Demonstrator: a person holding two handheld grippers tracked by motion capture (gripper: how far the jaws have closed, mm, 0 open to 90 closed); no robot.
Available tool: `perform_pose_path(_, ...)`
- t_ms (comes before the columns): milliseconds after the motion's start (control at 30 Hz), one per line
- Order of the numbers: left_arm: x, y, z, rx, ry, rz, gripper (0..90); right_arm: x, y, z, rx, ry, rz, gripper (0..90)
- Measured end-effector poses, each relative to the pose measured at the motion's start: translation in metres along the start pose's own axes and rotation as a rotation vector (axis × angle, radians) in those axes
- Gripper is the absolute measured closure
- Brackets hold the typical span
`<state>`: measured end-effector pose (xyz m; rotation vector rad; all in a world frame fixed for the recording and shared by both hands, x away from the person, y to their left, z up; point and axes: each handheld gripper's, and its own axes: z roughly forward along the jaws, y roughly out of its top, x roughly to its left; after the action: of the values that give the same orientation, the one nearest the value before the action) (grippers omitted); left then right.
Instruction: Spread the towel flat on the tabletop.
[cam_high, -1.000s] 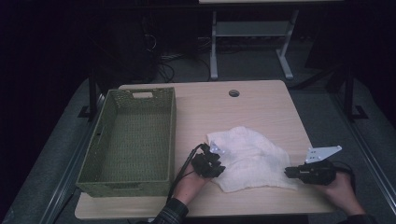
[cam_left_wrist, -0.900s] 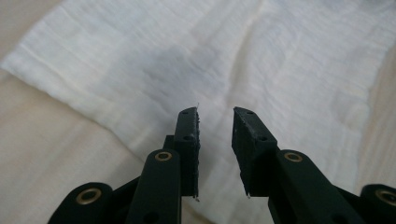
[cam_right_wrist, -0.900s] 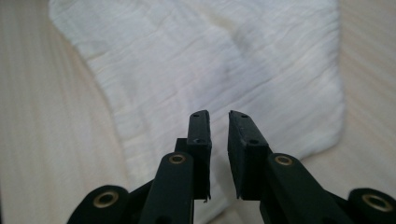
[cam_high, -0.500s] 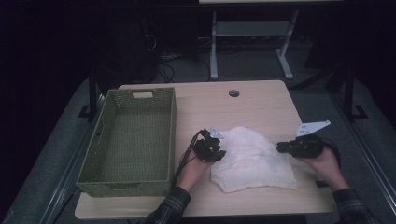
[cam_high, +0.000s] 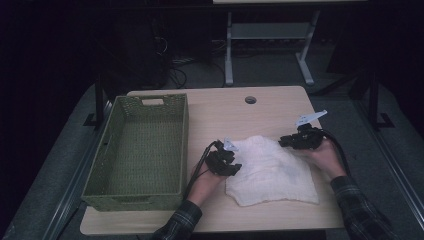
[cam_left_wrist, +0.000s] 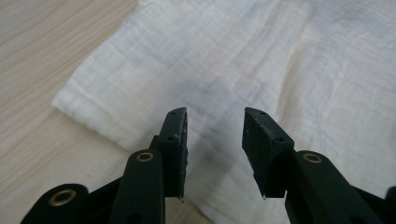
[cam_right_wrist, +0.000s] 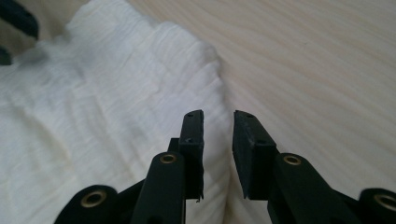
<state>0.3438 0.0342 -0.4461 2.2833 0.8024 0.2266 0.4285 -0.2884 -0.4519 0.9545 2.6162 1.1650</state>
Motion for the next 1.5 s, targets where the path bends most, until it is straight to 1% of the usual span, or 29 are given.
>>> perform_pose_path(100,-0.001,-0.002,0.001,0.003,-0.006,0.003,58.6,-0.006,0.005,0.008,-0.006,0.015,0.023,72.1)
perform_pose_path(167,-0.001,-0.003,0.001,0.008,-0.008,0.004,58.1,-0.008,0.007,0.013,0.008,0.016,0.027,71.5)
perform_pose_path(200,-0.001,-0.003,0.002,0.007,-0.009,0.003,57.6,-0.009,0.007,0.016,0.007,0.024,0.034,71.3)
perform_pose_path(300,-0.002,-0.003,0.001,0.004,-0.016,0.002,56.3,-0.013,0.006,0.021,0.006,0.042,0.053,71.3)
perform_pose_path(367,-0.002,-0.004,0.002,0.005,-0.018,0.001,55.8,-0.014,0.004,0.024,0.018,0.055,0.066,73.5)
perform_pose_path(400,-0.003,-0.004,0.002,0.008,-0.019,0.001,55.4,-0.014,0.003,0.026,0.019,0.068,0.065,76.2)
perform_pose_path(433,-0.003,-0.005,0.003,0.009,-0.021,-0.001,55.4,-0.013,0.003,0.026,0.025,0.069,0.060,80.7)
perform_pose_path(467,-0.003,-0.005,0.003,0.011,-0.022,-0.001,55.3,-0.012,0.003,0.027,0.028,0.075,0.046,83.3)
perform_pose_path(500,-0.003,-0.005,0.003,0.011,-0.023,0.004,55.3,-0.011,0.004,0.027,0.031,0.074,0.036,86.8)
perform_pose_path(533,-0.003,-0.005,0.003,0.011,-0.024,0.005,55.2,-0.010,0.004,0.027,0.031,0.070,0.026,88.3)
perform_pose_path(633,-0.003,-0.005,0.003,0.009,-0.023,0.003,54.9,-0.006,0.006,0.021,0.010,0.069,0.017,88.9)
perform_pose_path(733,-0.003,-0.005,0.002,0.011,-0.021,0.007,54.7,-0.001,0.010,0.010,-0.039,0.079,-0.003,89.0)
perform_pose_path(800,-0.003,-0.005,0.002,0.012,-0.022,0.009,54.5,0.006,0.012,0.003,-0.064,0.090,-0.018,89.1)
perform_pose_path(900,-0.004,-0.005,0.001,0.008,-0.020,0.005,54.1,0.019,0.014,-0.004,-0.084,0.102,-0.059,89.1)
perform_pose_path(933,-0.004,-0.006,0.001,0.008,-0.018,0.006,53.9,0.026,0.014,-0.007,-0.098,0.106,-0.075,89.1)
perform_pose_path(1033,-0.005,-0.007,0.001,0.006,-0.015,0.005,53.6,0.040,0.013,-0.009,-0.106,0.122,-0.103,89.1)
perform_pose_path(1067,-0.005,-0.007,0.001,0.005,-0.012,0.005,53.3,0.048,0.011,-0.009,-0.107,0.134,-0.121,89.1)
perform_pose_path(1167,-0.004,-0.009,0.000,0.003,-0.005,0.004,52.8,0.063,0.009,-0.005,-0.082,0.150,-0.155,89.1)
perform_pose_path(1200,-0.005,-0.009,0.000,0.001,-0.004,0.001,52.5,0.068,0.008,-0.003,-0.076,0.159,-0.161,89.1)
perform_pose_path(1233,-0.005,-0.010,0.000,0.004,-0.003,0.007,52.3,0.072,0.007,-0.002,-0.068,0.171,-0.168,89.1)
perform_pose_path(1267,-0.005,-0.010,-0.001,-0.001,-0.002,0.006,52.3,0.077,0.006,0.001,-0.054,0.179,-0.177,89.1)
perform_pose_path(1300,-0.006,-0.011,-0.001,-0.004,-0.003,-0.001,52.3,0.082,0.004,0.002,-0.053,0.187,-0.180,89.1)
perform_pose_path(1367,-0.006,-0.012,-0.002,0.001,0.000,0.005,52.3,0.088,0.002,0.005,-0.035,0.195,-0.189,89.0)
perform_pose_path(1433,-0.007,-0.013,-0.001,-0.001,-0.003,0.001,52.3,0.094,-0.002,0.008,-0.012,0.205,-0.193,89.0)
perform_pose_path(1500,-0.008,-0.014,0.000,0.001,-0.007,-0.001,52.3,0.099,-0.006,0.011,0.018,0.203,-0.205,88.8)
